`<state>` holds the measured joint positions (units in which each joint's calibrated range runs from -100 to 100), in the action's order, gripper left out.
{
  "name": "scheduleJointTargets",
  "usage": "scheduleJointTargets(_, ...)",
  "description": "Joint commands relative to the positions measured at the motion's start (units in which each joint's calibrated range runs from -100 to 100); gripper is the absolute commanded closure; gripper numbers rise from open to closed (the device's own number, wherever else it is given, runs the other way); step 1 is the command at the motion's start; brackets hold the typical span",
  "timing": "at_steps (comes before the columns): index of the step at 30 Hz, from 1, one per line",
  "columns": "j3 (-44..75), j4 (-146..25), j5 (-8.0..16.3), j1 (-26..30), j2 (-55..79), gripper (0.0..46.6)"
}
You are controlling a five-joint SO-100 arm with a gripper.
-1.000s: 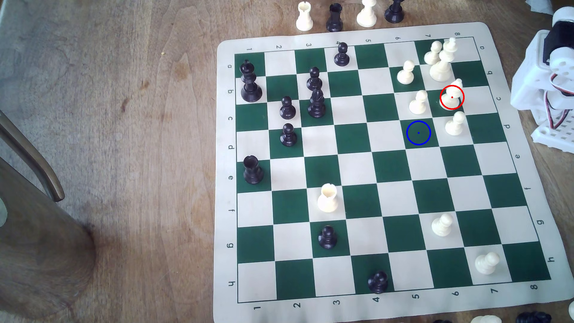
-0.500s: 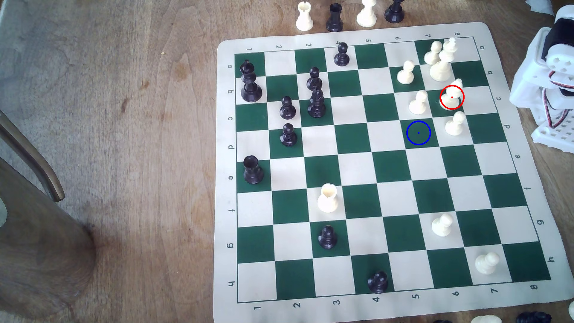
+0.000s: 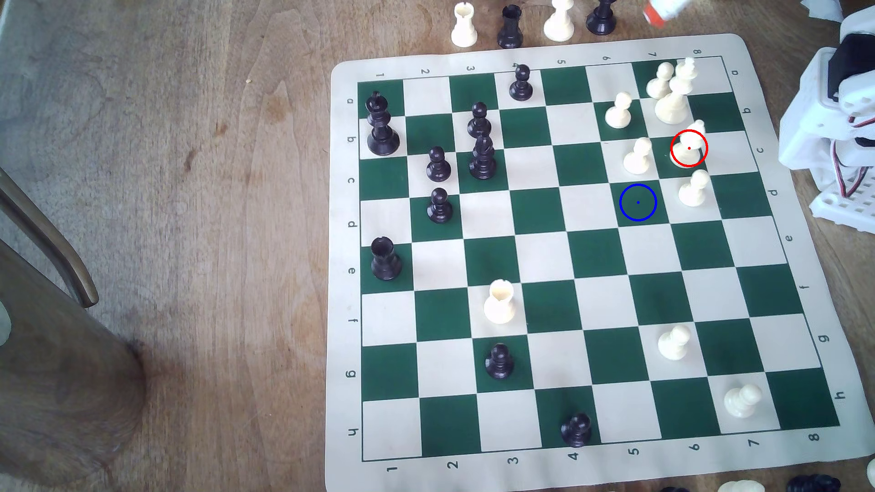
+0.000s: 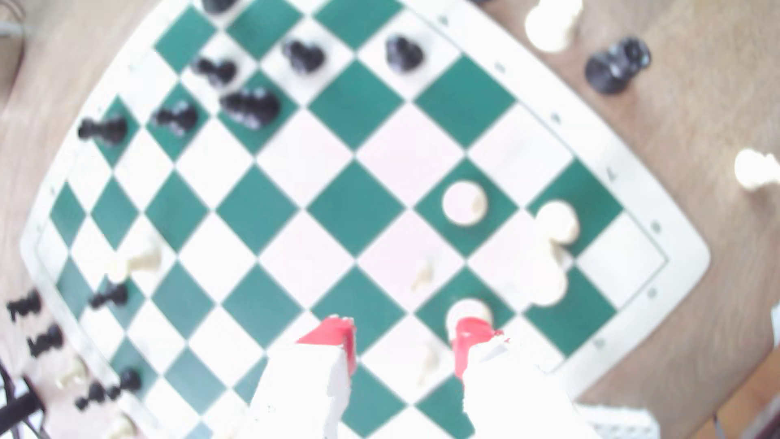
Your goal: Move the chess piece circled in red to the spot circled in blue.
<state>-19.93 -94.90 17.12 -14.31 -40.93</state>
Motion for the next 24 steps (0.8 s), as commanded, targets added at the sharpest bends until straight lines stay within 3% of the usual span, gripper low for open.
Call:
scheduleJointTargets(1,0.71,-4.69,0.44,0.74,1.63,31.7)
scheduleJointTargets(14,-24.68,3.01,0.54,5.04,-1.51,31.5)
scheduleJointTargets(24,-32.75,9.48,0.49,6.21,-4.83,31.4)
